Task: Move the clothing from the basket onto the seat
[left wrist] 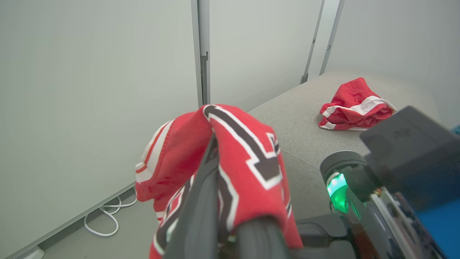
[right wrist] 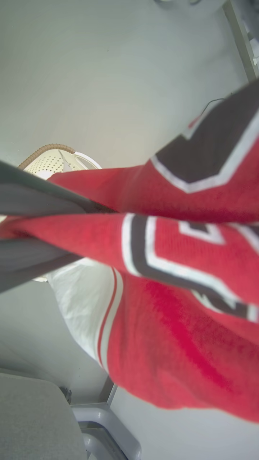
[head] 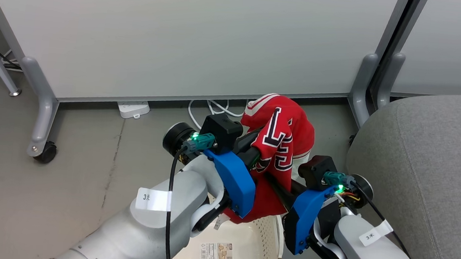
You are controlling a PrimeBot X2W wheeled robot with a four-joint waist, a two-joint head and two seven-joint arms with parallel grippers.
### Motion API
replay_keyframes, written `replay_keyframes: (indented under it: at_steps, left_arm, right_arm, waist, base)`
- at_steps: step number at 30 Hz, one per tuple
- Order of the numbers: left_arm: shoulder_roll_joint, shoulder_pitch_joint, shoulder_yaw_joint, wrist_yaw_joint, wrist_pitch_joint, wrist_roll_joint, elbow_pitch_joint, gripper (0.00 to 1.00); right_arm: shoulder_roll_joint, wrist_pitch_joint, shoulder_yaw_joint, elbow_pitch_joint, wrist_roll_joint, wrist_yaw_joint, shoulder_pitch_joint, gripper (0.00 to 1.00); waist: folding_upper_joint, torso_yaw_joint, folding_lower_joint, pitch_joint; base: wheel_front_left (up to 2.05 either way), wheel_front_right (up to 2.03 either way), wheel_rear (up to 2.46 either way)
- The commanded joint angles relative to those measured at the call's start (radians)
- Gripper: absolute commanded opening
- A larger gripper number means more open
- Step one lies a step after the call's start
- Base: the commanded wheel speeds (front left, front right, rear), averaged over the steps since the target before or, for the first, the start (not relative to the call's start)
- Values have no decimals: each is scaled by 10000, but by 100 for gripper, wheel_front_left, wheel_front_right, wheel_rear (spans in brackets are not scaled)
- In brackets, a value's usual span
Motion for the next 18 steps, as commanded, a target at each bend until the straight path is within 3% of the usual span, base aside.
replay_keyframes:
  at_steps: [1, 18]
  left_arm:
    - [61, -134, 10, -24, -50, -29, 13, 0]
    - [90, -81, -12, -24, -51, -166, 98, 0]
  right_arm:
    - [28, -158, 69, 118, 88, 1, -182, 0]
    - [90, -728, 552, 810, 557, 1, -555, 0]
  waist:
    - [0, -20, 0, 6]
    - [0, -135, 0, -34]
  base:
    - [0, 0, 0]
    - [0, 0, 0]
